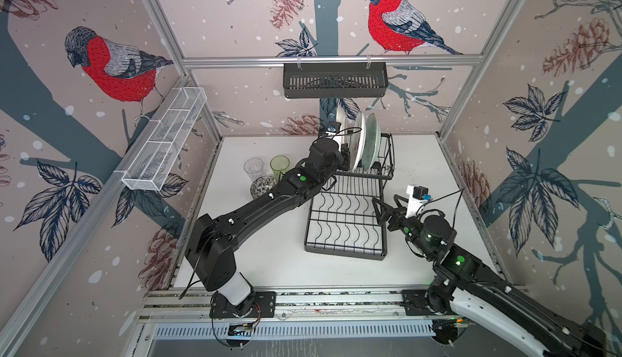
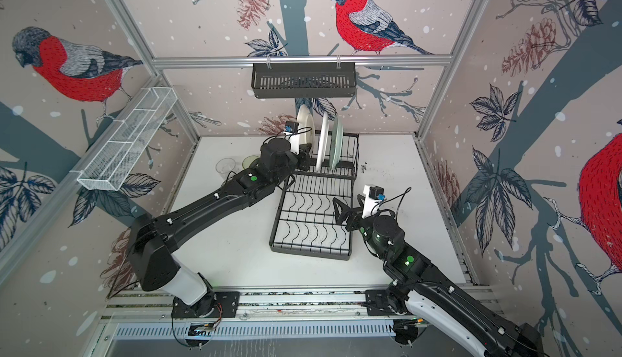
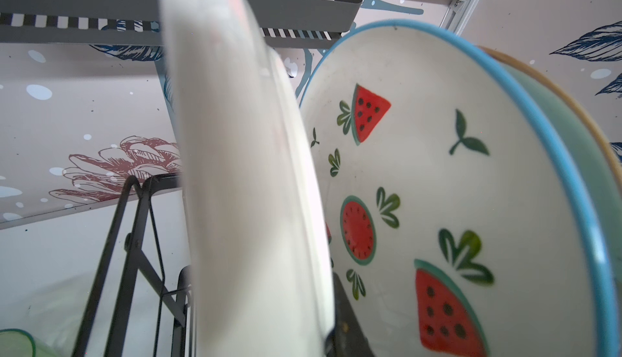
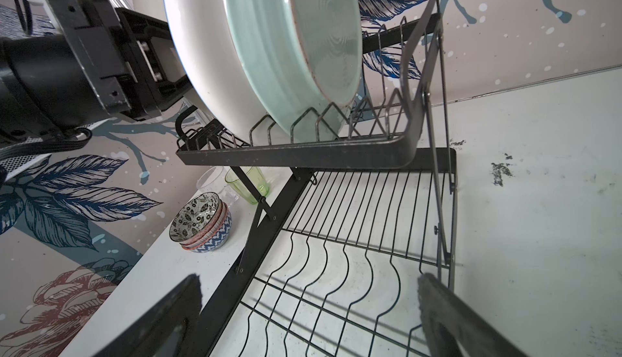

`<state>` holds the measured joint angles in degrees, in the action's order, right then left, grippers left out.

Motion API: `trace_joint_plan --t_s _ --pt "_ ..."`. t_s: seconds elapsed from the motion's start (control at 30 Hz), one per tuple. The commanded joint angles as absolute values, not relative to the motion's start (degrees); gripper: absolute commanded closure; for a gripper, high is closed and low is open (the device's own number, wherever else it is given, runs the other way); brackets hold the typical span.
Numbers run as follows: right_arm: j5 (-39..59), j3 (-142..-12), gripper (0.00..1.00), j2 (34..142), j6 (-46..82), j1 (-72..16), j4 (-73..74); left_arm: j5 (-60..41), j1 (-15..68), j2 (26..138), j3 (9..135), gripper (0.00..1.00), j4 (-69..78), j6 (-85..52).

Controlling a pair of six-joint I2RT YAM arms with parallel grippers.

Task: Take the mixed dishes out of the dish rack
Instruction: 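Lift the white floral plate up out of the upper rack with left gripper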

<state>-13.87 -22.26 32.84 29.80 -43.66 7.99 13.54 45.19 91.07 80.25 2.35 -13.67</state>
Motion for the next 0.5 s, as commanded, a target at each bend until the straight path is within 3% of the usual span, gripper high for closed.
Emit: trace_joint_plan --t_s 0.0,0.47 --pt "-13.4 -22.1 0.01 33.0 29.8 -43.3 9.4 12.3 45.4 89.6 80.8 1.00 9.9 -11.6" --pt "-11.7 -22.3 0.01 34.0 30.5 -42.1 10.4 14.8 45.4 82.8 75.5 1.00 15.7 -7.9"
